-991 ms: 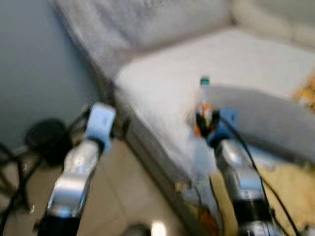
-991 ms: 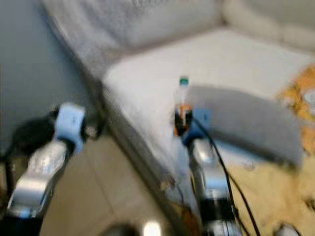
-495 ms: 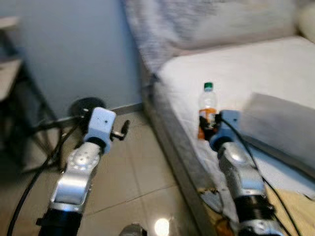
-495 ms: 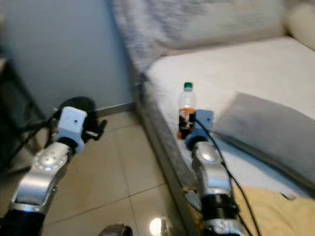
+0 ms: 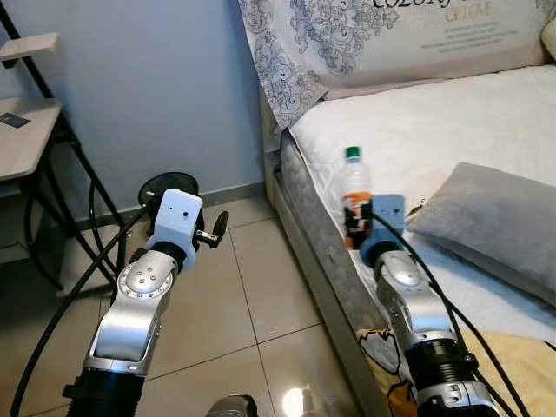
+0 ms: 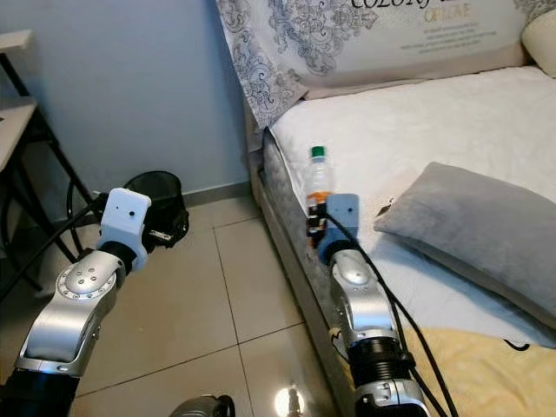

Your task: Clean up the room

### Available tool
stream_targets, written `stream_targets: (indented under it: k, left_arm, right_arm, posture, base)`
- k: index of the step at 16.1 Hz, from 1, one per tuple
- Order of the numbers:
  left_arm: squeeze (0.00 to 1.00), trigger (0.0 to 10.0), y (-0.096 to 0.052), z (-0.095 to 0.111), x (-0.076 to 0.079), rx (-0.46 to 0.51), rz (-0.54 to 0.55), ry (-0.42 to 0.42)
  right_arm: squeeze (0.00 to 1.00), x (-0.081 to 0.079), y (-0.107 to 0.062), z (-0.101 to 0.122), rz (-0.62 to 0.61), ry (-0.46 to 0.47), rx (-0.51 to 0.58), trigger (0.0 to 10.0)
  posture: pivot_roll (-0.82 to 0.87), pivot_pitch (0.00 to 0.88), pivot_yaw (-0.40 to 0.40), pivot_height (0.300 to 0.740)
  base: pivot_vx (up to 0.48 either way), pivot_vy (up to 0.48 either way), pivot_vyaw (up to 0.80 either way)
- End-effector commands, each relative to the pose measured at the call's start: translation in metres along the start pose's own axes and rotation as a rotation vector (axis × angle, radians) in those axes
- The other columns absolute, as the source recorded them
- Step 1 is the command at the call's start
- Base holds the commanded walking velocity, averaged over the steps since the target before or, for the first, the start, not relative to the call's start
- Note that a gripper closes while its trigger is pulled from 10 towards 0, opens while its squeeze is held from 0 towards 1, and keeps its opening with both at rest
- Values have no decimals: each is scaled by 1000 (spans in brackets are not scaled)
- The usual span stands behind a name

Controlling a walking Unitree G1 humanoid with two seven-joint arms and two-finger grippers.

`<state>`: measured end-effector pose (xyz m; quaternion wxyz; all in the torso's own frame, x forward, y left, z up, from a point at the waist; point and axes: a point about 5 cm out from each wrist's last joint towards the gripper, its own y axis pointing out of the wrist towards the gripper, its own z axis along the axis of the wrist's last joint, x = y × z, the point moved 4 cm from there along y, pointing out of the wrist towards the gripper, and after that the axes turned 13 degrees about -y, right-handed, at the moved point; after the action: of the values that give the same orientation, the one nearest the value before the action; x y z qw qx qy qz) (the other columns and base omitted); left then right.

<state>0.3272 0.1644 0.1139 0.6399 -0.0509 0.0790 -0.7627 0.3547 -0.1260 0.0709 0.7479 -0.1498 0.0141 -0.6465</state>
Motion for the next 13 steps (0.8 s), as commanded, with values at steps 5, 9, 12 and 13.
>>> stream_targets:
  k: [5, 9, 12, 13]
  left_arm:
    - [0, 10000, 3, 6, -5, 3, 6, 4]
    - [0, 10000, 4, 7, -5, 1, -2, 0]
    - [0, 10000, 5, 8, -6, 1, -6, -1]
    - [0, 10000, 6, 8, -6, 1, -6, -1]
  right_arm:
    - [0, -5, 4, 12, 22, 29, 29, 10000]
    - [0, -2, 7, 15, 12, 45, 31, 10000]
    - [0, -1, 8, 16, 4, 53, 28, 10000]
    - [0, -1, 9, 17, 4, 47, 30, 10000]
  posture:
    - [-18, 0, 42, 740]
    - [-15, 0, 43, 740]
    - [-19, 0, 54, 740]
    - [-15, 0, 50, 740]
  base:
    - [0, 0, 585]
    - [61, 0, 0]
    - [269, 0, 0]
    - [277, 0, 0]
